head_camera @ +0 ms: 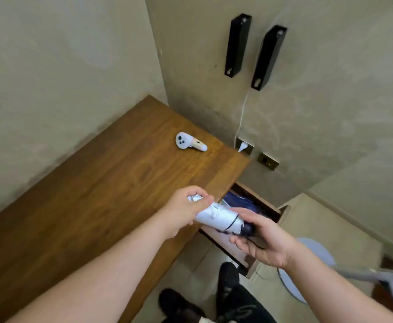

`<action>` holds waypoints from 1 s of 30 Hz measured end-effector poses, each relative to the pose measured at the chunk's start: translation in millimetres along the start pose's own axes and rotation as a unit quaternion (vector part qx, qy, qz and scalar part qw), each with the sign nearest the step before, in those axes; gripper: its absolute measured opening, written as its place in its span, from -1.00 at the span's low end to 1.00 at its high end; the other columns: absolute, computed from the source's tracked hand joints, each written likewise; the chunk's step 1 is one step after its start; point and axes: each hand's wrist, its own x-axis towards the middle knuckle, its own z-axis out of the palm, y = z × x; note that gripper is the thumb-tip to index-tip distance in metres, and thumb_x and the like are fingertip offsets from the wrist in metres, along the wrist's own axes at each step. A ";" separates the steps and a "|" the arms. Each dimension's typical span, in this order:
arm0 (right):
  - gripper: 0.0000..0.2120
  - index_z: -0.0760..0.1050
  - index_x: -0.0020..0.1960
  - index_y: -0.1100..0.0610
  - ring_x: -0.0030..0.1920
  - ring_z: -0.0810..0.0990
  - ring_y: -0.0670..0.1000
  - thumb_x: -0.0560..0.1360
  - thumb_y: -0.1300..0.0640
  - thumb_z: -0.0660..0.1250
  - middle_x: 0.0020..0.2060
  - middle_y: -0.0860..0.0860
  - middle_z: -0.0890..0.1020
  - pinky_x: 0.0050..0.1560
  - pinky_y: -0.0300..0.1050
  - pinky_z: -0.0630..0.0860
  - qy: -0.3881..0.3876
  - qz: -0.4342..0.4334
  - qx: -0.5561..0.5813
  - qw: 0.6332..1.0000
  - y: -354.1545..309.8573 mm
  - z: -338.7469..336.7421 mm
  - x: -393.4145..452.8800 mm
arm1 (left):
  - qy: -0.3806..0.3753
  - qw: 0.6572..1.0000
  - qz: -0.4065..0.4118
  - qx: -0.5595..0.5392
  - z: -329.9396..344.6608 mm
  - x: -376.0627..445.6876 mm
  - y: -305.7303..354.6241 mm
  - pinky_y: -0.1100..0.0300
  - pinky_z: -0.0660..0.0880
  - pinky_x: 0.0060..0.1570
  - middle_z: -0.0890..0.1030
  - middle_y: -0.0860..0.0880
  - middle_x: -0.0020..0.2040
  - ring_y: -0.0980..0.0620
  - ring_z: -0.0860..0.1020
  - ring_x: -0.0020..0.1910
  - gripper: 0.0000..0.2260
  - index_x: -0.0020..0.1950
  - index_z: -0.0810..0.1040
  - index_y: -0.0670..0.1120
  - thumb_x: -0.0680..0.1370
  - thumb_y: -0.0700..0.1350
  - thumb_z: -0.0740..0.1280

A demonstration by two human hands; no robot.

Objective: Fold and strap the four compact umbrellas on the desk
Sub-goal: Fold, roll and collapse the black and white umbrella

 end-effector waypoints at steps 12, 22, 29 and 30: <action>-0.68 0.61 0.19 0.00 0.06 0.64 0.08 0.50 -0.09 0.47 0.00 -0.02 0.69 0.03 -0.08 0.53 0.176 0.002 -0.660 0.730 33.5 -166.5 95.3 | 0.056 0.918 -0.322 -0.226 163.7 110.8 -144.8 0.10 0.55 0.15 0.55 -0.04 0.33 -0.05 0.59 0.14 -0.51 0.53 0.40 0.01 0.63 -0.26 0.38; -0.58 0.51 0.42 0.01 0.38 0.50 0.13 0.56 0.10 0.37 0.42 0.16 0.43 0.38 -0.07 0.47 0.188 0.006 -0.704 0.685 60.9 -170.6 201.2 | 0.020 0.901 -0.182 0.393 158.8 181.6 -185.8 -0.11 0.39 0.41 0.33 -0.24 0.59 -0.29 0.37 0.49 -0.37 0.68 0.12 -0.03 0.67 0.17 0.18; -0.80 0.65 0.11 0.10 0.15 0.62 0.16 0.53 0.14 0.33 0.10 0.14 0.64 0.12 -0.09 0.55 0.187 0.044 -0.681 0.706 81.3 -167.5 232.6 | -0.022 0.829 -0.151 0.538 149.3 184.0 -209.7 -0.21 0.37 0.40 0.35 -0.29 0.54 -0.33 0.37 0.46 -0.39 0.60 0.16 -0.03 0.66 0.21 0.23; -0.81 0.67 0.09 0.07 0.14 0.62 0.15 0.51 0.14 0.34 0.09 0.12 0.64 0.11 -0.11 0.55 0.217 0.044 -0.653 0.725 82.1 -170.2 234.4 | -0.023 0.827 -0.150 0.542 149.8 186.0 -211.8 -0.21 0.40 0.38 0.37 -0.27 0.53 -0.32 0.39 0.45 -0.41 0.59 0.15 -0.02 0.66 0.19 0.26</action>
